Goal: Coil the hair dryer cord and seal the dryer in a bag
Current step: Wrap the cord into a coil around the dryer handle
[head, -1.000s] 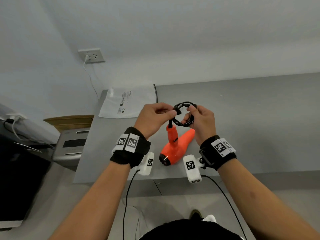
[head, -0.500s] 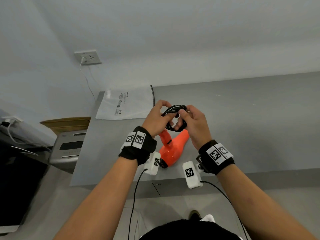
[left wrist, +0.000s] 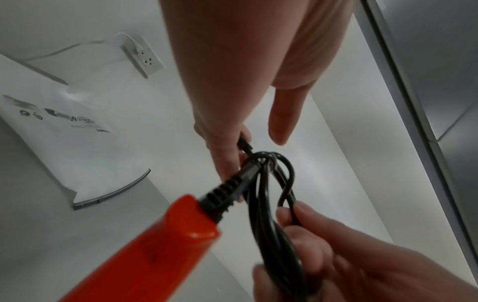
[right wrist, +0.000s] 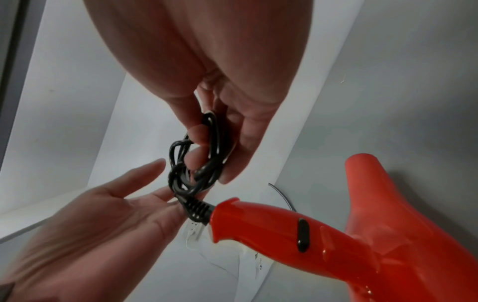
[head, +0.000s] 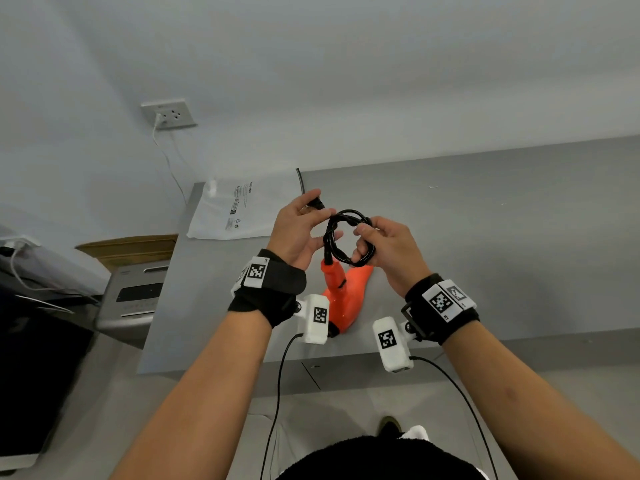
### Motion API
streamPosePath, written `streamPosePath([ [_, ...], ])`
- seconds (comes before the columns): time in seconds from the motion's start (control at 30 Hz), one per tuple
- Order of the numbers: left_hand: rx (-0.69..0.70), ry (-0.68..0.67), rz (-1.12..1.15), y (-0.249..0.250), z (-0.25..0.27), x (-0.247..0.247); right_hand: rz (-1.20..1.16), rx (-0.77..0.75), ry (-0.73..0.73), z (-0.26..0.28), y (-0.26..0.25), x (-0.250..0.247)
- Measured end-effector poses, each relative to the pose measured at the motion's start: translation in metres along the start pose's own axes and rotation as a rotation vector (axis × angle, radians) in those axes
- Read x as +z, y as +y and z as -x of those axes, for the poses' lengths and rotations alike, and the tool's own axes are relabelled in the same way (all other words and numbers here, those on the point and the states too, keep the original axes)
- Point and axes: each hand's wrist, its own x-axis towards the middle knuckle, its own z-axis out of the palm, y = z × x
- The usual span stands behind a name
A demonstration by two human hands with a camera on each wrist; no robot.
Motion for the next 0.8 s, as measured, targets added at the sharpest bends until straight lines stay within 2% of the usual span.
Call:
streamPosePath([
  [0.07, 0.047, -0.006, -0.106, -0.002, 0.005, 0.009, 0.078, -0.01, 0.108, -0.006, 0.004, -0.001],
  [0.13, 0.096, -0.05, -0.227, -0.004, 0.011, 0.019, 0.327, -0.042, 0.202, -0.005, 0.004, -0.004],
  [0.2, 0.143, -0.104, -0.274, -0.007, 0.017, 0.027, 0.491, -0.138, 0.205, 0.008, 0.0, -0.004],
  [0.3, 0.205, -0.163, -0.325, -0.013, 0.024, 0.038, 0.518, -0.25, 0.113, 0.033, 0.001, 0.004],
  [0.37, 0.218, -0.249, -0.364, -0.02, 0.027, 0.046, 0.522, -0.27, 0.161, 0.04, 0.008, 0.001],
  [0.5, 0.316, -0.418, -0.595, -0.044, 0.025, 0.052, 0.465, -0.18, 0.332, 0.029, 0.012, -0.037],
  [0.6, 0.315, -0.416, -0.827, -0.077, 0.013, 0.042, 0.4, -0.086, 0.451, 0.008, 0.037, -0.079],
  [0.67, 0.269, -0.405, -1.092, -0.108, 0.003, 0.03, 0.316, 0.011, 0.507, -0.003, 0.062, -0.106],
  [0.73, 0.166, -0.4, -1.314, -0.139, -0.004, 0.017, 0.189, 0.106, 0.541, -0.007, 0.083, -0.129],
  [0.8, 0.059, -0.378, -1.394, -0.16, -0.007, 0.008, 0.058, 0.206, 0.545, -0.008, 0.099, -0.148],
])
